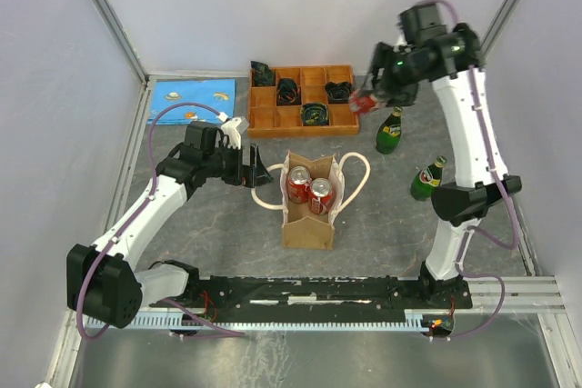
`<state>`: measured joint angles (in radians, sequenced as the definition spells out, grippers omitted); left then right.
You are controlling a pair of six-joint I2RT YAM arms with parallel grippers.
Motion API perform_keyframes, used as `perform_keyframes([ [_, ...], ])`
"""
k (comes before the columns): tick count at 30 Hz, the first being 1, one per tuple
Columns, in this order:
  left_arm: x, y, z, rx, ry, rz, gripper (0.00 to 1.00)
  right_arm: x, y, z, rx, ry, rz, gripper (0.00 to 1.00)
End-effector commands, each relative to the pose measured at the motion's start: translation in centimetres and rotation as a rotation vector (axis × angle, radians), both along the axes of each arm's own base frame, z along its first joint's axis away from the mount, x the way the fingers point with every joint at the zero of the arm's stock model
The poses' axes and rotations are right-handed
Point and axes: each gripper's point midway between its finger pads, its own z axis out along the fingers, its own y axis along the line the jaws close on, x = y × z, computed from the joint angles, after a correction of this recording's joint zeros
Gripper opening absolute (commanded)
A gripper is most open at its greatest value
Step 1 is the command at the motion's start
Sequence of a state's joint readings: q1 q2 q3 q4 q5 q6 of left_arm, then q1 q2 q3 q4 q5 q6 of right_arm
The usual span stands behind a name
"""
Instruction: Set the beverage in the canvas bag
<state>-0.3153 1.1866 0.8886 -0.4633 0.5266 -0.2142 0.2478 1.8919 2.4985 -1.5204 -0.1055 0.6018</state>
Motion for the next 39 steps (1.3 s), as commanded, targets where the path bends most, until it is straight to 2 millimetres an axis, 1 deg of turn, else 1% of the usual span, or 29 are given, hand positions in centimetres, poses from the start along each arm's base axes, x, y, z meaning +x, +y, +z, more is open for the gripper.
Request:
perform_keyframes([
  [1,0.5,0.0,1.4,0.005,-0.074,-0.03,0.95,-1.6,7.4,4.9,0.106,-0.191,0.15,0.0],
  [3,0.5,0.0,1.3,0.006,-0.072,-0.029,0.95,-3.4,10.8,4.1,0.093,-0.169,0.235,0.0],
  [4,0.5,0.1,1.3,0.008,-0.072,-0.027,0.95,-4.4,12.2,3.3,0.072,-0.145,0.269,0.0],
  [6,0.6,0.1,1.2,0.011,-0.069,-0.023,0.95,-6.6,14.3,1.3,0.01,-0.095,0.326,0.0],
  [7,0.6,0.1,1.2,0.011,-0.069,-0.022,0.95,-8.0,15.6,0.2,-0.021,-0.07,0.369,0.0],
  [9,0.6,0.1,1.1,0.012,-0.066,-0.018,0.95,-10.0,16.9,-1.8,-0.073,-0.028,0.413,0.0],
  [10,0.6,0.2,1.0,0.012,-0.065,-0.017,0.95,-10.9,17.3,-2.5,-0.088,-0.014,0.429,0.0],
  [12,0.6,0.1,0.9,0.012,-0.062,-0.016,0.95,-12.3,17.8,-4.0,-0.124,0.015,0.444,0.0],
  [15,0.6,0.2,0.7,0.012,-0.058,-0.014,0.95,-13.6,18.1,-4.9,-0.152,0.024,0.456,0.0],
  [21,0.6,0.2,0.5,0.014,-0.055,-0.017,0.95,-14.7,18.5,-6.9,-0.201,0.052,0.477,0.0],
  [27,0.5,0.3,0.5,0.021,-0.061,-0.014,0.95,-14.8,19.1,-9.7,-0.224,0.087,0.492,0.0],
  [35,0.3,0.5,0.4,0.022,-0.058,-0.006,0.95,-14.5,19.6,-12.1,-0.246,0.114,0.511,0.0],
  [39,0.4,0.5,0.4,0.024,-0.061,-0.008,0.95,-14.2,20.3,-13.3,-0.245,0.119,0.513,0.0],
])
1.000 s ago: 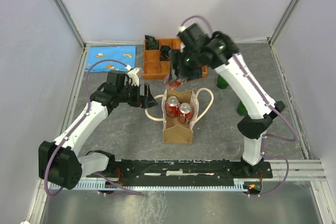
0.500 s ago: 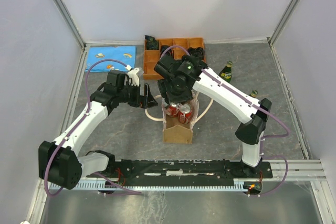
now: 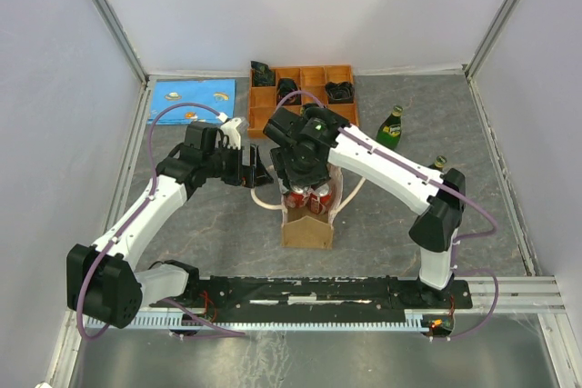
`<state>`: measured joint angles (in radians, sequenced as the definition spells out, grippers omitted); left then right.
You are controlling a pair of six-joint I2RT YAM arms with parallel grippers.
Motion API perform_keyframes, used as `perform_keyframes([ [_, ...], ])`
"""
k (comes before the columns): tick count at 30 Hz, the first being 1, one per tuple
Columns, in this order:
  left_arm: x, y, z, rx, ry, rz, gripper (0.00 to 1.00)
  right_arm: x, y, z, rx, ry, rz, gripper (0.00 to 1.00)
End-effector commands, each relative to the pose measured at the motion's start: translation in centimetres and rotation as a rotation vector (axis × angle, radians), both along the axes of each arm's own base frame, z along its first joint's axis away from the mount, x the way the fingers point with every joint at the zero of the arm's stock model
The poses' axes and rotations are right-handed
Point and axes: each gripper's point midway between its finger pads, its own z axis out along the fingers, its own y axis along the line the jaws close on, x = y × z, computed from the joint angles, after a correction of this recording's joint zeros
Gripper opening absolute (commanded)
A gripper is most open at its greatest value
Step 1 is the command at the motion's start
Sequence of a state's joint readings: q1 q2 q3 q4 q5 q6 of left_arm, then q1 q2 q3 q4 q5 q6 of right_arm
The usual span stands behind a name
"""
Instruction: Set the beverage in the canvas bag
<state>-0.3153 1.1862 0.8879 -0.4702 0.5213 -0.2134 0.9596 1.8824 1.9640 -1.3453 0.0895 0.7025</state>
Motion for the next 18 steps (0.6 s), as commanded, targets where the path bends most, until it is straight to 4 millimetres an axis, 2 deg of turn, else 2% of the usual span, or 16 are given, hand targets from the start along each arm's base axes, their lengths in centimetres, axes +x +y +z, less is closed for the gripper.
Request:
perform_keyframes([
  [1,0.4,0.4,0.5,0.018,-0.066,-0.012,0.95,1.6,1.9,0.5,0.078,-0.073,-0.001,0.0],
  [12,0.5,0.3,0.5,0.016,-0.065,-0.018,0.95,1.8,1.6,-1.7,0.032,-0.065,0.002,0.0],
  [18,0.4,0.3,0.5,0.015,-0.063,-0.02,0.95,1.9,1.3,-3.6,-0.008,-0.054,0.01,0.0],
])
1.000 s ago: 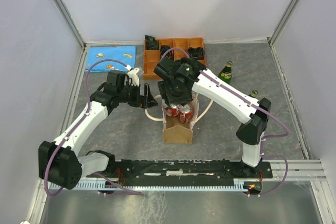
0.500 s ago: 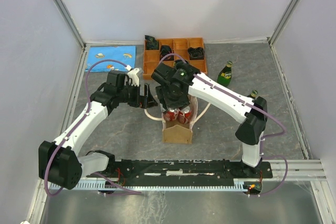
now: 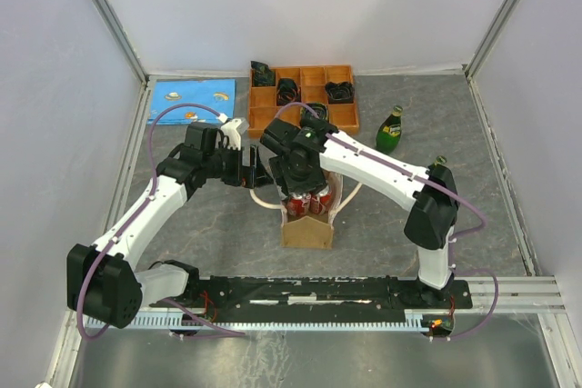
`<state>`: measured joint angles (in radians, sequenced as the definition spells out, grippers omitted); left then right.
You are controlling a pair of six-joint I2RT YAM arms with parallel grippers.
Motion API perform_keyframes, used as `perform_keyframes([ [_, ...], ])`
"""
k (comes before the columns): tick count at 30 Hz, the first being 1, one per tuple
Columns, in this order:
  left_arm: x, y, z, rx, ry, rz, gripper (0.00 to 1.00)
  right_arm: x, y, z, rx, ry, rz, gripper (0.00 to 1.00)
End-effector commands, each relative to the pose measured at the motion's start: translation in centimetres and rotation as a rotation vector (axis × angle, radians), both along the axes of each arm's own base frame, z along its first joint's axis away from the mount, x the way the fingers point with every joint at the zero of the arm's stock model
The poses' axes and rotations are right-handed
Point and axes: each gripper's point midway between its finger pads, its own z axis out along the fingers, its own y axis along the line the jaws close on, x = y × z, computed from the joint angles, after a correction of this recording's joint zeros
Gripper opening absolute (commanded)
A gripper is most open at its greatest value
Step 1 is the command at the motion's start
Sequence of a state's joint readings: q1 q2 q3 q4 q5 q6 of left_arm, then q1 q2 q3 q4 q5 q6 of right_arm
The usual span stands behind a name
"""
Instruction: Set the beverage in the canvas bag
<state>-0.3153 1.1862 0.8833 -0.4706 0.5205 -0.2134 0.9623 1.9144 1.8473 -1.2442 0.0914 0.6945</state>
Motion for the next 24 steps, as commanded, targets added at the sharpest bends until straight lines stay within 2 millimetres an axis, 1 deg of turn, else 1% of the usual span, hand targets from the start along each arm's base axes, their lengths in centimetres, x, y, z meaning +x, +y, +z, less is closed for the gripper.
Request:
perform_keyframes([
  [1,0.4,0.2,0.6,0.013,-0.066,-0.023,0.95,1.6,0.9,0.3,0.031,-0.077,0.003,0.0],
  [11,0.2,0.2,0.5,0.01,-0.063,-0.023,0.95,1.8,1.1,-2.6,-0.008,-0.055,0.037,0.0],
  [19,0.0,0.3,0.3,0.008,-0.06,-0.024,0.95,1.9,0.8,-4.3,-0.033,-0.053,0.045,0.0],
  [20,0.0,0.3,0.3,0.008,-0.06,-0.024,0.95,1.9,0.8,-4.4,-0.034,-0.052,0.046,0.04],
  [21,0.0,0.2,0.4,0.008,-0.062,-0.025,0.95,1.9,0.8,-4.4,-0.035,-0.052,0.046,0.12],
  [22,-0.1,0.3,0.4,0.008,-0.062,-0.026,0.95,1.9,0.8,-4.4,-0.034,-0.053,0.047,0.21],
  [23,-0.1,0.3,0.3,0.007,-0.061,-0.025,0.95,1.9,0.8,-4.2,-0.032,-0.055,0.048,0.34],
  [24,-0.1,0.3,0.3,0.007,-0.061,-0.025,0.95,1.9,0.8,-4.0,-0.028,-0.057,0.047,0.43],
])
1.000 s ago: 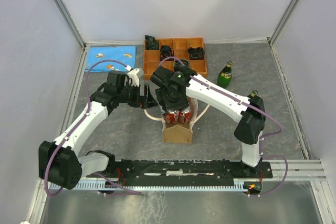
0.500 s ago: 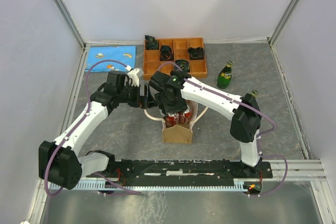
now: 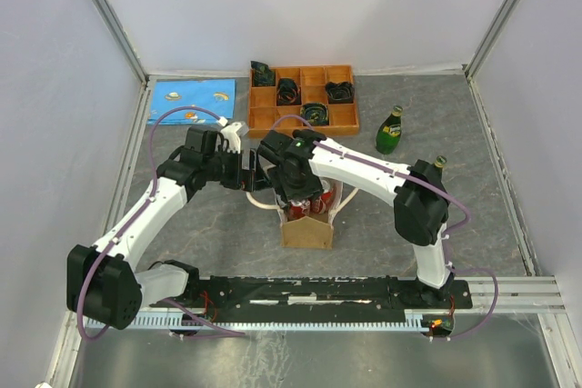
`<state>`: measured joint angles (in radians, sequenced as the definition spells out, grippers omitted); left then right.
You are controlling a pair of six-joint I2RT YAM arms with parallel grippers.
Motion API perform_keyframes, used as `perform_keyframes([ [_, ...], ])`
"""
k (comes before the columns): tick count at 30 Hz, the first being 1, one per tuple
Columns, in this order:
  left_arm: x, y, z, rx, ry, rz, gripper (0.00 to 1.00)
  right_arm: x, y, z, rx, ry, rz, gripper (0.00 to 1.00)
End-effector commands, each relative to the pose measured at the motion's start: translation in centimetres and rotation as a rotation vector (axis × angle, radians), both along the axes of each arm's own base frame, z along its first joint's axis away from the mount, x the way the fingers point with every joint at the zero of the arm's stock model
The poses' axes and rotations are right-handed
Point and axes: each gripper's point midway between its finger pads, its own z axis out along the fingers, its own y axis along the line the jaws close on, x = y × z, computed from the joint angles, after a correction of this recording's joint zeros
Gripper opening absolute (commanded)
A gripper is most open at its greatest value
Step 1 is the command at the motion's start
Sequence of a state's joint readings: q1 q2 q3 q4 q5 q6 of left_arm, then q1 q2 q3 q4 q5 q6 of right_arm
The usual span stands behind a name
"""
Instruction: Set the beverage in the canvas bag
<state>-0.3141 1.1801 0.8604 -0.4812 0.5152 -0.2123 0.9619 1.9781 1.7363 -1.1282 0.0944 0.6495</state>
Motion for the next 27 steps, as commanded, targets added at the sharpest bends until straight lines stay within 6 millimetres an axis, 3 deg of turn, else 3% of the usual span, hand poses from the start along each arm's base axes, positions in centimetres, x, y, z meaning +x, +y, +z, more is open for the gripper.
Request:
perform_keyframes([
  [1,0.5,0.0,1.2,-0.005,-0.084,-0.03,0.95,1.5,0.7,1.3,0.039,-0.085,0.009,0.5],
  [7,0.5,-0.1,1.2,-0.008,-0.085,-0.033,0.95,1.5,1.1,2.6,0.066,-0.106,0.014,0.74],
  [11,0.5,-0.2,1.2,-0.01,-0.085,-0.035,0.95,1.3,1.4,3.0,0.073,-0.104,0.027,0.85],
  [18,0.4,-0.1,1.1,-0.01,-0.083,-0.035,0.95,1.0,1.8,3.3,0.084,-0.104,0.036,0.87],
  [27,0.4,-0.2,0.9,-0.012,-0.078,-0.036,0.95,0.8,2.9,7.1,0.124,-0.156,0.053,0.86],
])
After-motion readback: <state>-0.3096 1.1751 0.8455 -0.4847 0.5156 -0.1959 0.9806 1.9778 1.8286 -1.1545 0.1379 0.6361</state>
